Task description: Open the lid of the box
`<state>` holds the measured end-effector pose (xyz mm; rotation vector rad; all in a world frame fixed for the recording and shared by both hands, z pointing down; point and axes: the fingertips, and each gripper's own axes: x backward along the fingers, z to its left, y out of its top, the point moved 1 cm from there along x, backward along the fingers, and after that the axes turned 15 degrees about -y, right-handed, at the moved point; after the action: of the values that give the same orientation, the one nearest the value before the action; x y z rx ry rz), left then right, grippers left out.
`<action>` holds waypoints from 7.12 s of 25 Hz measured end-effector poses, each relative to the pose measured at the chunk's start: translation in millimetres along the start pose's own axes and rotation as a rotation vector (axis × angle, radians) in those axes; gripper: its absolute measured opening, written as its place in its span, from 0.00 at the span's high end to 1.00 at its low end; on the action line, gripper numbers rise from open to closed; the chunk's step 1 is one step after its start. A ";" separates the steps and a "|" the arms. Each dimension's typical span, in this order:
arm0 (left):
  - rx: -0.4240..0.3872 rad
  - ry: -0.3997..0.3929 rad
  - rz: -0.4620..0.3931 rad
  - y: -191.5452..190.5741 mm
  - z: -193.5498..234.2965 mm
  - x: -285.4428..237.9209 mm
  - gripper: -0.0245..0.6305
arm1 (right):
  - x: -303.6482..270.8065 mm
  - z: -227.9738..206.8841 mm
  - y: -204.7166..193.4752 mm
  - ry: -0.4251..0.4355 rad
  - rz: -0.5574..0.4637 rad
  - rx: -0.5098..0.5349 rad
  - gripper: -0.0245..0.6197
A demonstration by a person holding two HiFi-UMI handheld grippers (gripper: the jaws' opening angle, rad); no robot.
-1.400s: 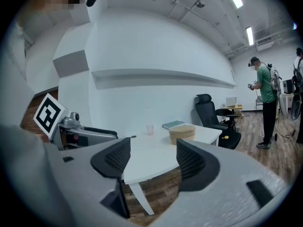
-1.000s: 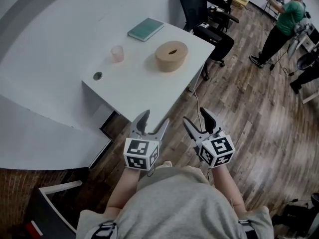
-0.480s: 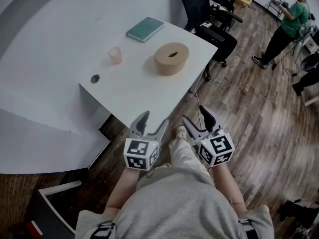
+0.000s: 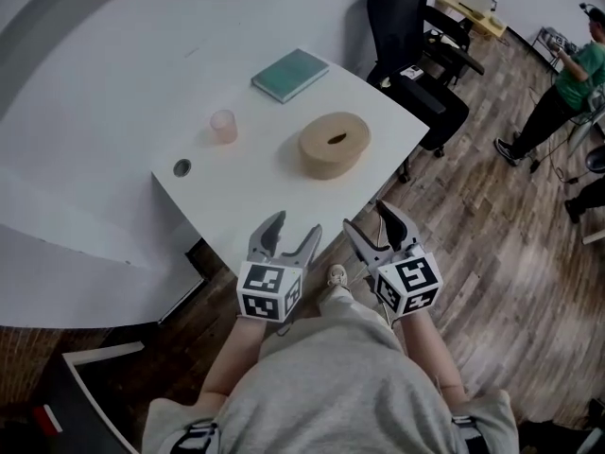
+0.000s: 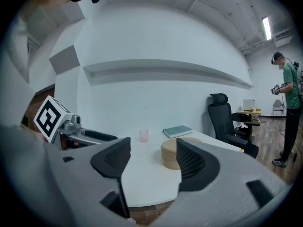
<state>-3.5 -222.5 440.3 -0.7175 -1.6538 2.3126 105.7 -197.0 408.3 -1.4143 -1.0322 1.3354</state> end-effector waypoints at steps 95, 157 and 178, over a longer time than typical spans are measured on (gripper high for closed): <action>0.186 0.301 0.293 -93.9 161.3 -211.7 0.52 | -219.9 -44.1 -74.1 0.676 0.119 1.103 0.84; 0.164 0.314 0.227 -67.0 106.9 -141.7 0.75 | -144.3 -140.5 11.2 0.080 0.099 -0.133 0.86; 0.079 0.250 0.119 -60.6 25.8 -21.1 0.91 | -9.9 -58.0 -3.0 0.045 0.030 -0.208 0.86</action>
<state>-4.9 -231.9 508.8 -1.0642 -1.4390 2.2412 163.0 -209.7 413.9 -1.6123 -1.1500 1.2396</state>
